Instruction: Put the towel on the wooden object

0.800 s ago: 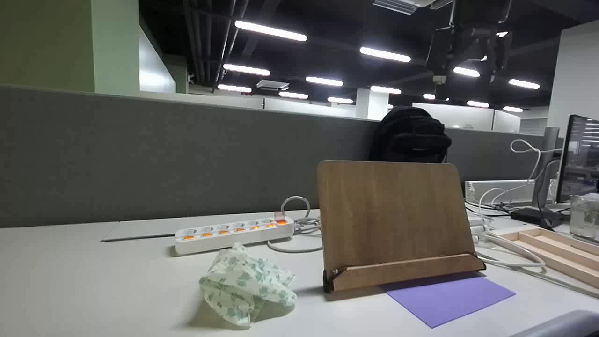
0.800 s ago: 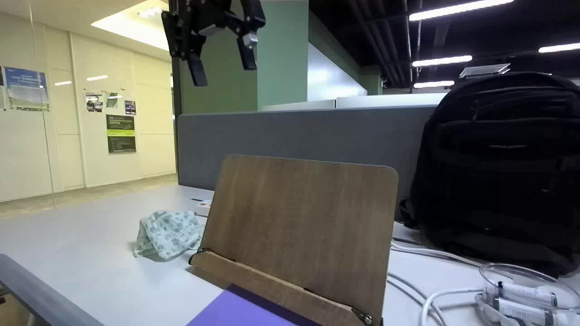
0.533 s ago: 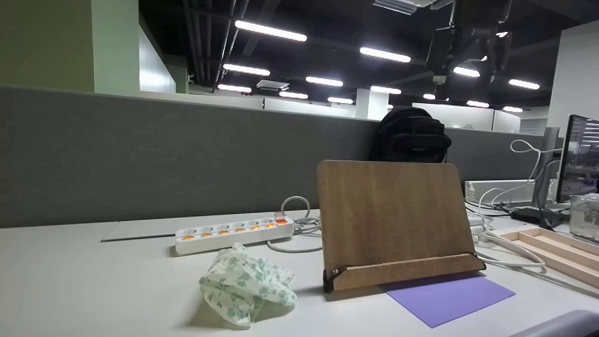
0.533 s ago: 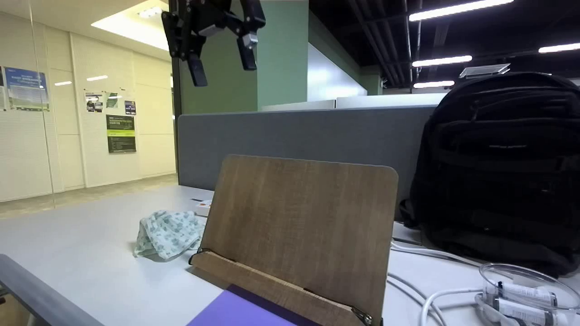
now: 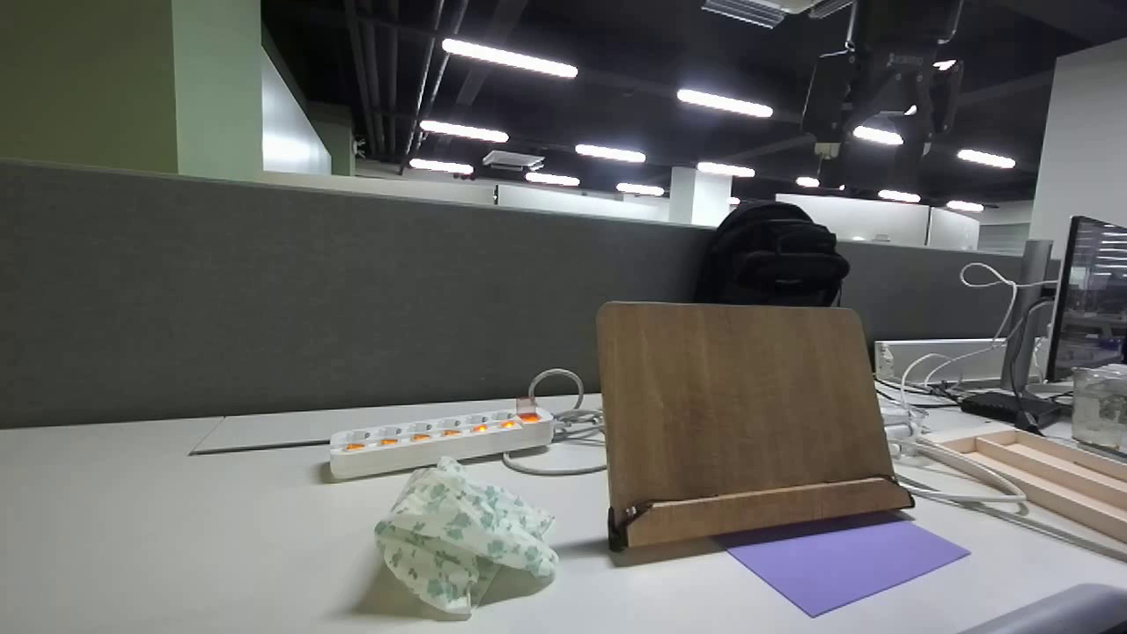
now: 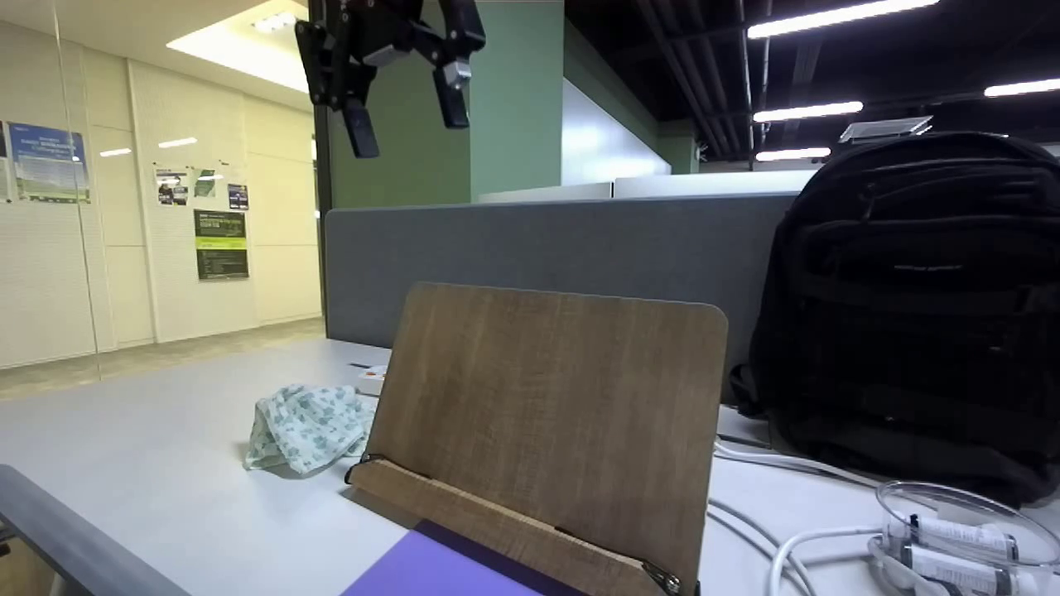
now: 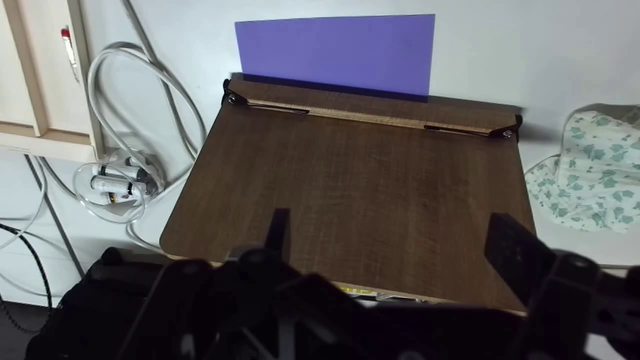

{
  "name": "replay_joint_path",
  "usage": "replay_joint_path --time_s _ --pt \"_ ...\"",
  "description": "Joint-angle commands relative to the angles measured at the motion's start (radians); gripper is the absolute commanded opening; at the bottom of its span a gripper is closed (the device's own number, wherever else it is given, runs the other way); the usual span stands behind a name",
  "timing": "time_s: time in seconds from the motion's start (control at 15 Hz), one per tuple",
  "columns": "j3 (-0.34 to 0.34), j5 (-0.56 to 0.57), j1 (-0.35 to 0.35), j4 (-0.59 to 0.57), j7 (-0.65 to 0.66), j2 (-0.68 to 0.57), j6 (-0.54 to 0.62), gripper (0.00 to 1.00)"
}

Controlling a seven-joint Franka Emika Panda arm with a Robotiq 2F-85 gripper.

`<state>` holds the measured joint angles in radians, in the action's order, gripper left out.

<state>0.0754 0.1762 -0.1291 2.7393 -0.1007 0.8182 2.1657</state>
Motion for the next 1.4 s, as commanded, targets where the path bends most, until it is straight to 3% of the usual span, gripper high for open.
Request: replay_joint_path --time_s 0.0,0.4,0.8,1.07,1.13,1.33 --pt "-0.001 -0.003 0.017 0.0 0.002 -0.016 0.0 1.0" --pt "-0.065 -0.094 0.177 0.014 -0.024 -0.203 0.048 1.0" --pt "-0.189 -0.138 0.332 -0.039 -0.041 -0.526 0.296 1.0" --pt "-0.249 -0.111 0.374 -0.098 -0.069 -0.726 0.517 1.0" --pt "-0.243 -0.123 0.363 -0.033 -0.048 -0.621 0.459 1.0" --pt "-0.252 -0.124 0.364 -0.045 -0.049 -0.669 0.481 1.0"
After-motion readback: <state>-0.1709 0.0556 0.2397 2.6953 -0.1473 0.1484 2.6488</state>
